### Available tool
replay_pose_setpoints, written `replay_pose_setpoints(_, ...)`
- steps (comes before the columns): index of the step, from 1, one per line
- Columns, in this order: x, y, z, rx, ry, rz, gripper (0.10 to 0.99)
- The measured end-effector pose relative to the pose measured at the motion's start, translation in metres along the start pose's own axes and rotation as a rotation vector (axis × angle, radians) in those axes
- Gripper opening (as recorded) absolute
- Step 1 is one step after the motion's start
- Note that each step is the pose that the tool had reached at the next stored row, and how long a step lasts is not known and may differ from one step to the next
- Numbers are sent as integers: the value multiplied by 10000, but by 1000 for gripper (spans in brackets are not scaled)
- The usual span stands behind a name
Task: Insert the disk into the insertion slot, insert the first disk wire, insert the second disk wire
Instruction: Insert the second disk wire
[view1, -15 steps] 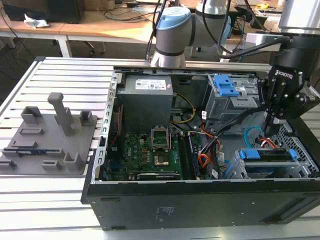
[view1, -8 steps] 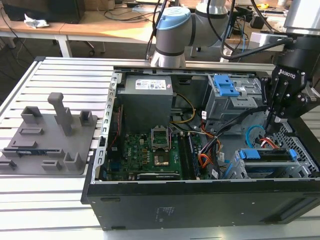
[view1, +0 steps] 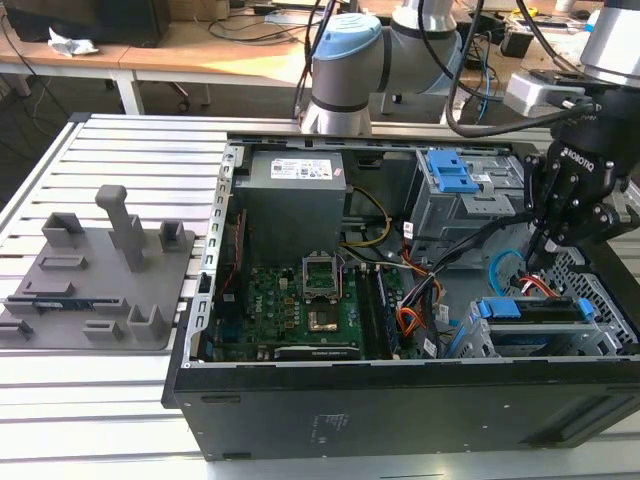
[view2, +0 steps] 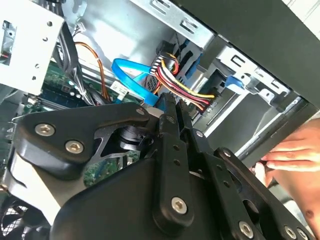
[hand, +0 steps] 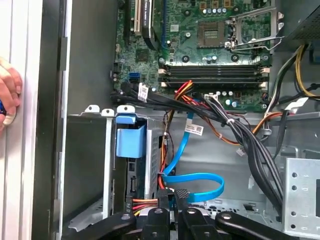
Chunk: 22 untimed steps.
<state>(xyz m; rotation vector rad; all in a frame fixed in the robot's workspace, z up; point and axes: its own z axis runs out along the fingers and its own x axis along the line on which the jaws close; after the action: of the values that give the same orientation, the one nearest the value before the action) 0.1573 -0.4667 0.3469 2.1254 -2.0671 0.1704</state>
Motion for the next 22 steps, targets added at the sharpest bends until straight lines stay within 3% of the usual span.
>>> replay_pose_setpoints(3, 95, 43, 23, 1, -21, -1, 161)
replay_pose_setpoints(5, 129, 80, 31, 11, -129, -3, 161)
replay_pose_setpoints(7, 153, 93, 36, 69, -438, -5, 161)
replay_pose_setpoints(9, 184, 94, 37, 109, -650, -8, 161)
replay_pose_setpoints(11, 221, 97, 17, 115, -753, -11, 161)
replay_pose_setpoints(13, 294, 101, -27, 123, -996, -17, 161)
replay_pose_setpoints(18, 396, 103, -6, 178, -1821, -41, 161)
replay_pose_setpoints(20, 451, 105, 5, 183, -1966, -41, 161)
replay_pose_setpoints(22, 479, 106, 11, 183, -2012, -37, 161)
